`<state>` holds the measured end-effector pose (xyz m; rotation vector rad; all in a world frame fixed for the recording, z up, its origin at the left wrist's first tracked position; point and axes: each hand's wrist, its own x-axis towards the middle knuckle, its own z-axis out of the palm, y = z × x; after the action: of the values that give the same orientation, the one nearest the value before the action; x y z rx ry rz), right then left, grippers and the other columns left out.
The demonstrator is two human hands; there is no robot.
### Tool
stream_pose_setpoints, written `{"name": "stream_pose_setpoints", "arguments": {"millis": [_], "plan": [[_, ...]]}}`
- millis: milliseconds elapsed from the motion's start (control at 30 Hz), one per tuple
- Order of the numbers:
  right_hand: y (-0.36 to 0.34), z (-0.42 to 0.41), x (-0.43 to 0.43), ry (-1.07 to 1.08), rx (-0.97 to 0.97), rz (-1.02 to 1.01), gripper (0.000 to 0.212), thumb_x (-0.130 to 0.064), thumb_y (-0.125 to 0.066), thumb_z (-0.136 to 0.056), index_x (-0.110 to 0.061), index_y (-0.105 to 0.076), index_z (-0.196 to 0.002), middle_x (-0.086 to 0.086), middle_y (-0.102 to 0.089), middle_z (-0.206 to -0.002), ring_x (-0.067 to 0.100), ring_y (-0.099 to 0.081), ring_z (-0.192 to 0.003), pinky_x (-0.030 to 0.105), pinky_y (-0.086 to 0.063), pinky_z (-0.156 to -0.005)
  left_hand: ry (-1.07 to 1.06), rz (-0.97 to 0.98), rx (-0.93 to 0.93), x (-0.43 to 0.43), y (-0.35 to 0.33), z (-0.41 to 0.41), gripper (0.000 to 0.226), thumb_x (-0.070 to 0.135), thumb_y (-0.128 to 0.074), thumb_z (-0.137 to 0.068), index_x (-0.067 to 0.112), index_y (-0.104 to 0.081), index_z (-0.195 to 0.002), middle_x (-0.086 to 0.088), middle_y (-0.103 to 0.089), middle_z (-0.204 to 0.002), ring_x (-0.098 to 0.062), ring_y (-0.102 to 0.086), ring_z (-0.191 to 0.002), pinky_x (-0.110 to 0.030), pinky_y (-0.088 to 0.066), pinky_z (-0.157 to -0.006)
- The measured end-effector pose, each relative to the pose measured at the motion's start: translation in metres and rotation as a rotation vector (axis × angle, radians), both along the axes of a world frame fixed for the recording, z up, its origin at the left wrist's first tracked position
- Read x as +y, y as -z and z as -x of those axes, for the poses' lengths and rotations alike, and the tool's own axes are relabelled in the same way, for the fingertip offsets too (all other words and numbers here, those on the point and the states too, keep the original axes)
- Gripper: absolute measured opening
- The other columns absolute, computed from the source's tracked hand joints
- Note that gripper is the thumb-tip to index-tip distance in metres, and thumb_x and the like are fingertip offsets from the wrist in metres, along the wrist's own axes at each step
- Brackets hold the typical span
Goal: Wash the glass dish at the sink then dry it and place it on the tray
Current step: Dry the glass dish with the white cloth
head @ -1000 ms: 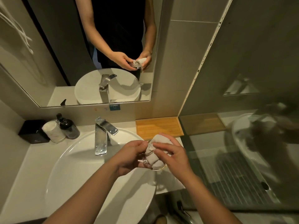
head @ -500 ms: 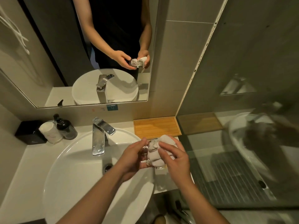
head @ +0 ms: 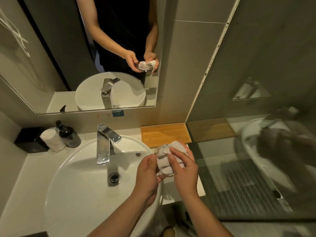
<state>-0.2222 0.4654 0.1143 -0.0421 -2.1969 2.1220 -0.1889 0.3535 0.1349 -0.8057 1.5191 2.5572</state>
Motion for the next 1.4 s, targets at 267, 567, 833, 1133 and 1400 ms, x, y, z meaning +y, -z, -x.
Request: {"name": "stream_pose_setpoints", "arguments": {"millis": [267,567,833,1133,1400], "plan": [[-0.014,0.015,0.019,-0.315,-0.012,-0.128,0.031,-0.01,-0.082,-0.085,-0.039,-0.083,-0.098,-0.018,-0.061,-0.137,-0.001,-0.058,-0.124,0.014,-0.053,-0.093,0.433,-0.002,-0.168,-0.057,-0.023,0.033,0.031,0.034,-0.057,-0.1,0.011,-0.076,-0.108,-0.018,-0.072,-0.106,-0.034,-0.068,-0.096,-0.065,-0.055,-0.091],[-0.004,0.004,0.004,-0.082,-0.013,-0.053,0.032,-0.007,-0.08,-0.087,-0.033,-0.08,-0.106,-0.023,-0.055,-0.143,-0.004,-0.055,-0.128,0.013,-0.054,-0.092,0.158,0.024,-0.077,-0.024,-0.006,0.023,0.039,0.031,-0.04,-0.108,0.007,-0.07,-0.116,-0.019,-0.077,-0.109,-0.029,-0.076,-0.094,-0.048,-0.062,-0.08],[-0.012,0.015,0.018,-0.185,-0.003,-0.051,0.038,-0.004,-0.081,-0.084,-0.039,-0.082,-0.099,-0.019,-0.059,-0.137,-0.004,-0.058,-0.123,0.016,-0.056,-0.091,0.192,-0.149,-0.093,-0.033,-0.008,0.028,0.04,0.036,-0.048,-0.104,0.004,-0.067,-0.119,-0.024,-0.073,-0.116,-0.037,-0.07,-0.1,-0.061,-0.055,-0.095],[-0.024,0.03,0.018,-0.287,0.023,-0.12,0.029,-0.006,-0.082,-0.084,-0.029,-0.084,-0.101,-0.023,-0.057,-0.141,-0.004,-0.056,-0.125,0.015,-0.055,-0.093,0.378,-0.008,-0.096,-0.048,-0.017,0.043,0.025,0.02,-0.051,-0.103,0.008,-0.072,-0.102,-0.018,-0.074,-0.101,-0.029,-0.07,-0.089,-0.06,-0.057,-0.091],[-0.014,0.01,0.002,0.012,0.025,0.036,0.029,-0.005,-0.077,-0.088,-0.029,-0.08,-0.104,-0.017,-0.059,-0.138,-0.001,-0.057,-0.126,0.01,-0.055,-0.085,0.061,-0.132,0.023,-0.011,-0.004,0.02,0.034,0.024,-0.049,-0.104,0.002,-0.064,-0.125,-0.023,-0.073,-0.118,-0.033,-0.072,-0.105,-0.052,-0.059,-0.088]]}}
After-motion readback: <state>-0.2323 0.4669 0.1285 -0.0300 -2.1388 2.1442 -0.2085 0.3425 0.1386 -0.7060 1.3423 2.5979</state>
